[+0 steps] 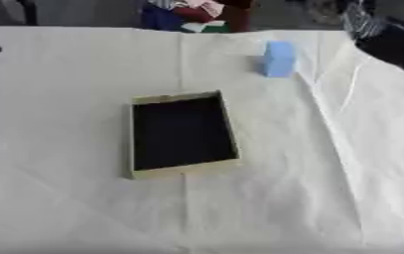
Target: Pick up objects on the table and place them in the box.
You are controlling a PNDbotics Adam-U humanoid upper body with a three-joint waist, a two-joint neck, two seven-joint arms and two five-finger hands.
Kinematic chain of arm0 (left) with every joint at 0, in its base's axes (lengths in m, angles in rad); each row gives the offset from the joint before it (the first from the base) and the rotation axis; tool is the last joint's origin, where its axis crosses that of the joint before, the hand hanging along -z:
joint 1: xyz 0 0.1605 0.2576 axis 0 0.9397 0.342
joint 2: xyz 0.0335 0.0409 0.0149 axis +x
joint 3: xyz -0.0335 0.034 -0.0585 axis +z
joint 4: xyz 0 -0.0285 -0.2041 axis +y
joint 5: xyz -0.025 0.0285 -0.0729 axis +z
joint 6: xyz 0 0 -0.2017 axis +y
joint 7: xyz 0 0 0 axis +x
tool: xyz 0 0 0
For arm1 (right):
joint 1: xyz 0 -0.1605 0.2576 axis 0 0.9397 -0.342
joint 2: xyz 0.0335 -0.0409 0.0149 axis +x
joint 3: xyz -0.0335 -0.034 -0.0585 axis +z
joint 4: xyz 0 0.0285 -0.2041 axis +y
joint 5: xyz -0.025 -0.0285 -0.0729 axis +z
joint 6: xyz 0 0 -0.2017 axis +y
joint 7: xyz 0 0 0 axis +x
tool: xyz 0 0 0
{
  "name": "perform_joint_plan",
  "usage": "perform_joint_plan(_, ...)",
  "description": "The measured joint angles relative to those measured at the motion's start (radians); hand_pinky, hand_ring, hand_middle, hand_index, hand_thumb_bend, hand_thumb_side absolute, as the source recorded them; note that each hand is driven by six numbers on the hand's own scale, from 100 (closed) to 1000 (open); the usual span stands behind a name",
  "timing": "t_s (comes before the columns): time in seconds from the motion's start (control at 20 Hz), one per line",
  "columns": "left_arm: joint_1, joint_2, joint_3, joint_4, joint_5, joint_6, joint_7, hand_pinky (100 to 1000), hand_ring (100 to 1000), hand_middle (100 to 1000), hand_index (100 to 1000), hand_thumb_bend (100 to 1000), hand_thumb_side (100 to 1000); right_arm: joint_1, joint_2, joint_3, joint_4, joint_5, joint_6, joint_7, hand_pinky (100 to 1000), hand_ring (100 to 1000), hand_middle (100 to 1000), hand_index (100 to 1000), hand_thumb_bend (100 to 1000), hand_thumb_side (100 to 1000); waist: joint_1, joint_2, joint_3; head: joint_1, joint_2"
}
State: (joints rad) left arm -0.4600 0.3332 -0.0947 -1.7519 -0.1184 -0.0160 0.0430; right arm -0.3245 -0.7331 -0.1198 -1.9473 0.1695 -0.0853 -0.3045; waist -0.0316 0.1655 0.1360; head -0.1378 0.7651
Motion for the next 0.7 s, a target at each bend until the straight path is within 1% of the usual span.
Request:
perform_joint_plan(0.15, -0.002, 0.000, -0.006, 0.000, 0.000, 0.000, -0.006, 687, 775, 803, 881, 309, 790, -0.061, -0.070, -0.004, 0.060, -0.043, 0.043, -0.037, 813, 840, 841, 942, 381, 312, -0.001, -0.001, 0.015, -0.013, 0.000)
perform_joint_plan(0.35, -0.013, 0.000, -0.017, 0.000, 0.000, -0.001, -0.017, 686, 774, 803, 881, 310, 790, -0.124, -0.155, -0.003, 0.162, -0.109, 0.108, -0.061, 799, 829, 829, 934, 380, 313, -0.013, 0.000, 0.045, -0.037, -0.001)
perform_joint_plan(0.55, -0.032, 0.000, -0.026, 0.000, 0.000, -0.002, -0.027, 686, 774, 803, 882, 312, 790, -0.175, -0.200, 0.000, 0.272, -0.176, 0.176, -0.043, 789, 821, 820, 928, 376, 317, -0.021, 0.009, 0.076, -0.064, -0.011)
perform_joint_plan(0.7, -0.042, 0.000, -0.031, 0.000, 0.000, -0.001, -0.034, 686, 773, 802, 882, 313, 789, -0.208, -0.215, 0.010, 0.353, -0.227, 0.225, -0.017, 784, 816, 813, 923, 378, 318, -0.028, 0.014, 0.098, -0.082, -0.019)
